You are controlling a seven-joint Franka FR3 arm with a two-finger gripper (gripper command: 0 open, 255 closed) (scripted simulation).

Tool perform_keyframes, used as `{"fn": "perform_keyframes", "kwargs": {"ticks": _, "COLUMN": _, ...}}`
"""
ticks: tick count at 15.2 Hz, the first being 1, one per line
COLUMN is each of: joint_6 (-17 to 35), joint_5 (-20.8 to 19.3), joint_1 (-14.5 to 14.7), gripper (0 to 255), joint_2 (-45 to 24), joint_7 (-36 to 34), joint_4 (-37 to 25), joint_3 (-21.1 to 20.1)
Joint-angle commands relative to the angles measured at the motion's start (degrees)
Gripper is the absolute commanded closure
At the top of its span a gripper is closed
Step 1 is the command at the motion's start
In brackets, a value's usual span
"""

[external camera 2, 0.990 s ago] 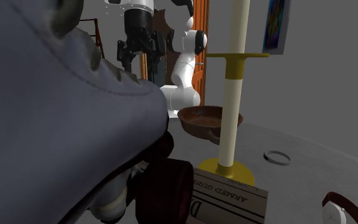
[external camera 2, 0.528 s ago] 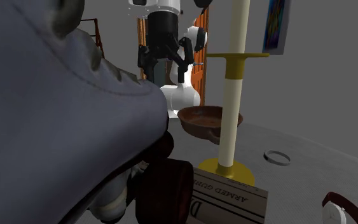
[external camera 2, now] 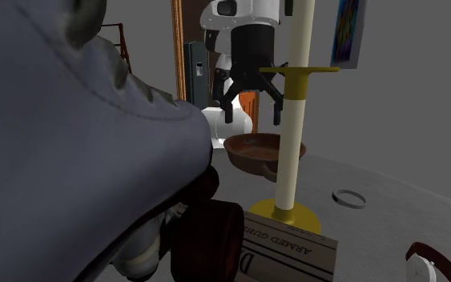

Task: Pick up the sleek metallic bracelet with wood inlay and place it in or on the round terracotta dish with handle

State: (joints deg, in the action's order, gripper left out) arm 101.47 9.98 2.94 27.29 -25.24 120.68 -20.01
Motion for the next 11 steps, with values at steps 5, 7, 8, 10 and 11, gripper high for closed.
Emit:
{"fn": "perform_keyframes", "kwargs": {"ticks": 5, "joint_6": 0.69, "joint_5": -2.59, "joint_1": 0.69, "gripper": 0, "joint_2": -11.36, "joint_7": -8.42, "joint_4": -8.13, "joint_3": -7.72}}
{"fn": "perform_keyframes", "kwargs": {"ticks": 7, "joint_6": 0.65, "joint_5": -4.22, "joint_1": 1.09, "gripper": 0, "joint_2": -15.59, "joint_7": -11.49, "joint_4": -11.23, "joint_3": -10.18}}
{"fn": "perform_keyframes", "kwargs": {"ticks": 8, "joint_6": 0.56, "joint_5": -5.21, "joint_1": 1.36, "gripper": 0, "joint_2": -17.82, "joint_7": -13.09, "joint_4": -12.88, "joint_3": -11.37}}
{"fn": "perform_keyframes", "kwargs": {"ticks": 10, "joint_6": 0.21, "joint_5": -7.51, "joint_1": 2.14, "gripper": 0, "joint_2": -22.53, "joint_7": -16.39, "joint_4": -16.42, "joint_3": -13.61}}
{"fn": "perform_keyframes", "kwargs": {"ticks": 11, "joint_6": -0.07, "joint_5": -8.82, "joint_1": 2.70, "gripper": 0, "joint_2": -25.02, "joint_7": -18.08, "joint_4": -18.31, "joint_3": -14.61}}
